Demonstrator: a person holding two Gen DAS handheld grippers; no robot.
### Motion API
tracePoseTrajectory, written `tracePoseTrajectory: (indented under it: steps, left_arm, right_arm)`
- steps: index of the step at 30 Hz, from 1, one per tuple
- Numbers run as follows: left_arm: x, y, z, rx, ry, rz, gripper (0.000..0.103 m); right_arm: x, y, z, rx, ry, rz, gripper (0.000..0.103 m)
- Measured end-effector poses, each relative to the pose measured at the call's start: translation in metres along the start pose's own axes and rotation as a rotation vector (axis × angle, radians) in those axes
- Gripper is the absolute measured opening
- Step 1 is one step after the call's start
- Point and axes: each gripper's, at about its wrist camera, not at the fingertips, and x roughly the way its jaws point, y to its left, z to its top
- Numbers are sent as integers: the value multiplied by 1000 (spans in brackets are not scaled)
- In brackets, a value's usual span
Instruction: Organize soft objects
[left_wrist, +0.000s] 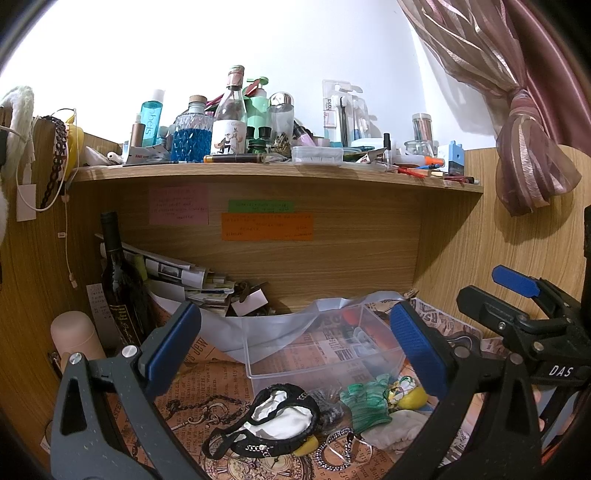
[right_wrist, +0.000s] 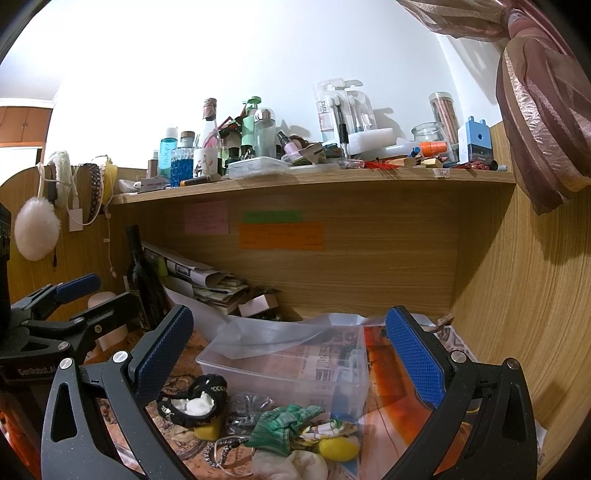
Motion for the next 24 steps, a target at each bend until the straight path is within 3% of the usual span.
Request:
tracePoseTrajectory:
  steps: [16, 20, 24]
  left_arm:
    - [4, -2, -2, 3, 16, -2, 103]
    - [17, 0, -12, -4, 73, -8, 103]
    - [36, 5, -35, -7, 182, -56, 103]
  right_arm:
    - [-1, 2, 1, 2, 3, -6, 103]
    - [6, -3, -3, 8, 36, -23, 103]
    - [20, -16, -16, 28, 126, -36, 103]
